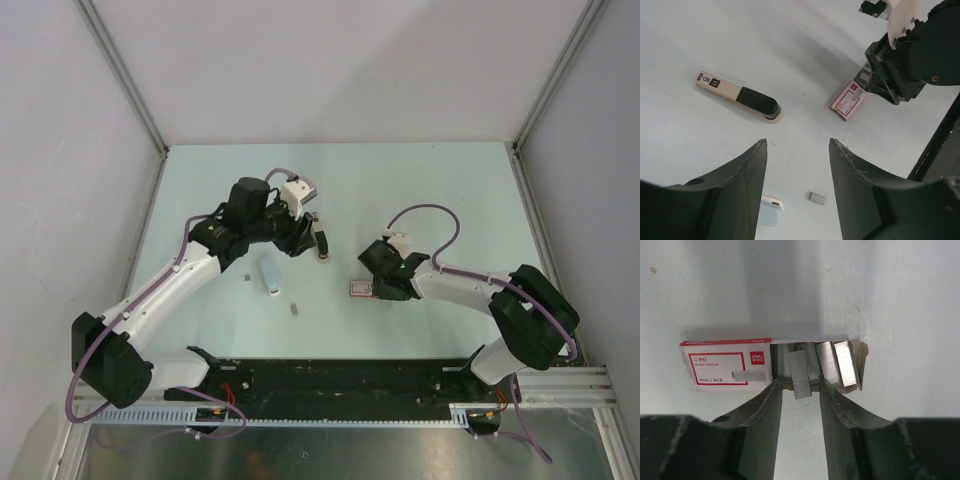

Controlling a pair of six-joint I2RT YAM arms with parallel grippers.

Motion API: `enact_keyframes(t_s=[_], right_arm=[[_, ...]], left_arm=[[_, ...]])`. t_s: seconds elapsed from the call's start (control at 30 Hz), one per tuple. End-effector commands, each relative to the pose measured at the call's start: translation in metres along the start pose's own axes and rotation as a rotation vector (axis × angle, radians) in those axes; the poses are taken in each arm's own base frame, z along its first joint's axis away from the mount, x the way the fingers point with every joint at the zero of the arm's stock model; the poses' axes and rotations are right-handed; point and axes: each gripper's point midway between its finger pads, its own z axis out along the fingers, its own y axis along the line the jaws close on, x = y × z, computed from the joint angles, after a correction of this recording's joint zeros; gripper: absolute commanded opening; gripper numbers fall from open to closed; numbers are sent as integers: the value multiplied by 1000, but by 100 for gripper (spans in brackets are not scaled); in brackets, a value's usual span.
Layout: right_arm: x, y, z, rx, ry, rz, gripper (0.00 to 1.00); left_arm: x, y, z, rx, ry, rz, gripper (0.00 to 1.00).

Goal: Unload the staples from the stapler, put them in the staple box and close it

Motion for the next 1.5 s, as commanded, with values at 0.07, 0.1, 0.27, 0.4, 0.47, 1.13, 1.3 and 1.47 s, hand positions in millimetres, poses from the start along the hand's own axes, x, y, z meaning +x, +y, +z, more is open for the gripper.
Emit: enact_keyframes(t_s=[0.07,0.1,0.27,0.4,0.47,1.13,1.3,1.47], right_arm=[[-26,13,-17,-46,-72,28,41],[-28,15,-20,-56,-78,29,41],[-37,27,-35,-118,-104,33,39],[-40,36,-42,-158,-102,42,34],[-42,36,-45,-158,-110,47,30],[-2,-3,-40,-195,38,16,0],[4,-2,-33,-204,67,1,0],[4,2,-24,-221,86,-5,0]], left_arm=[[-6,-5,-7,7,-24,76,58],[-5,-5,-7,7,-24,76,58],[-6,-6,-7,9,-24,78,58],[-6,-8,-6,12,-22,79,58],[-5,-8,-5,15,-19,83,58],[52,-20,46,86,168,153,54],[54,-21,50,85,176,165,54],[50,-23,47,81,161,175,54]])
